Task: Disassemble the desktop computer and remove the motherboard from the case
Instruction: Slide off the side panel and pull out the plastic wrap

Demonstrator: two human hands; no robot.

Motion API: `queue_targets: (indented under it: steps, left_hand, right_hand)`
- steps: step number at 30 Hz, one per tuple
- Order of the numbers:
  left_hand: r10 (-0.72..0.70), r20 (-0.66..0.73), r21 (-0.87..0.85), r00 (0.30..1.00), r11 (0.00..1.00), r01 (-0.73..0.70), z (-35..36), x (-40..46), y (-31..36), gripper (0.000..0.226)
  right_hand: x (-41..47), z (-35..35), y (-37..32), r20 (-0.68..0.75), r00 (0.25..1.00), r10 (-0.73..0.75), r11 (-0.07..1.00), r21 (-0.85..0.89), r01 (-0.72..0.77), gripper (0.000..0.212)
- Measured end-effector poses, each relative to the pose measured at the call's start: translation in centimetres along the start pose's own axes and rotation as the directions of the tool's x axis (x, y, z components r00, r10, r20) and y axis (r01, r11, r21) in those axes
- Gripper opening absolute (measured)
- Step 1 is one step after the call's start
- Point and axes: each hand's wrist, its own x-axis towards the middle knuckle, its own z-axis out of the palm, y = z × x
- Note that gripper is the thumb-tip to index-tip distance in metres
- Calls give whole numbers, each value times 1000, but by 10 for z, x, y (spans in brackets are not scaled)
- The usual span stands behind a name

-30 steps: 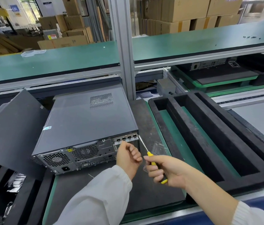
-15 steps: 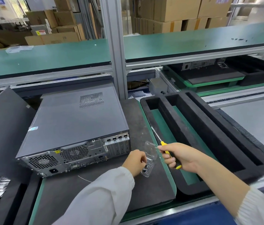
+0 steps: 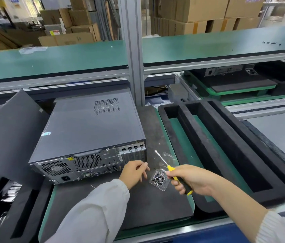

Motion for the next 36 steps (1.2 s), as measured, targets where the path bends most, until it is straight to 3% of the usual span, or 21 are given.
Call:
queue_targets:
  steps: [3, 5, 9, 11, 13, 16, 20, 21, 22, 23, 24, 25, 26, 28, 30, 33, 36]
  left_hand:
    - [-160, 133, -418, 978, 886, 202, -11, -25, -5, 40]
    - [-214, 97, -585, 972, 778, 230, -19, -38, -11, 35]
    - [-333, -98, -611, 938, 764, 208, -42, -58, -29, 12]
    - [-423, -153, -626, 893, 741, 243, -52, -67, -42, 8]
    - [-509, -182, -673, 841, 688, 271, -61, -76, -54, 7]
    - [-588, -167, -792, 791, 558, 248, -75, -86, -69, 7]
    - [-577, -132, -797, 806, 546, 260, -89, -91, -75, 13]
    - [-553, -166, -786, 816, 574, 229, -93, -90, -72, 16]
    - [-517, -209, -783, 830, 597, 175, -98, -88, -67, 21]
    - [-472, -247, -797, 847, 595, 99, -103, -85, -62, 25]
    - [-437, -267, -831, 859, 556, 25, -110, -82, -57, 30]
    - [-421, -263, -871, 868, 491, -25, -118, -79, -51, 34]
    - [-415, -238, -903, 878, 429, -42, -126, -76, -46, 36]
    - [-418, -142, -939, 897, 343, 11, -138, -71, -39, 40]
    - [-439, -66, -945, 896, 315, 85, -145, -66, -36, 39]
    - [-499, -62, -932, 865, 340, 129, -149, -59, -33, 27]
    - [-509, -146, -949, 849, 315, 26, -141, -56, -28, 18]
  right_hand:
    - [18, 21, 5, 85, 995, 55, 976, -216, -35, 10]
    - [30, 33, 4, 109, 992, 64, 938, -346, -23, 11]
    - [57, 57, -3, 90, 996, -18, 853, -519, 63, 8]
    - [76, 70, -3, 37, 990, -133, 711, -693, 121, 10]
    - [95, 84, 2, -21, 957, -288, 545, -826, 146, 18]
    - [117, 101, 9, -49, 915, -401, 465, -871, 158, 18]
    - [123, 107, 12, 9, 899, -437, 199, -974, 107, 21]
    - [122, 109, 9, 33, 879, -476, 155, -981, 121, 20]
    - [119, 114, 5, 41, 842, -537, 188, -968, 167, 17]
    - [114, 124, -3, 2, 803, -596, 328, -912, 245, 13]
    - [108, 137, -15, -90, 793, -602, 552, -765, 332, 11]
    - [104, 150, -28, -164, 829, -535, 768, -503, 396, 11]
    - [102, 163, -41, -159, 888, -432, 897, -180, 404, 12]
    - [102, 182, -65, -80, 963, -258, 931, 247, 270, 20]
    - [104, 194, -76, -62, 989, -134, 889, 434, 148, 28]
    - [113, 209, -76, -154, 987, -50, 845, 520, 123, 33]
    - [121, 222, -77, -316, 947, -55, 807, 545, 229, 30]
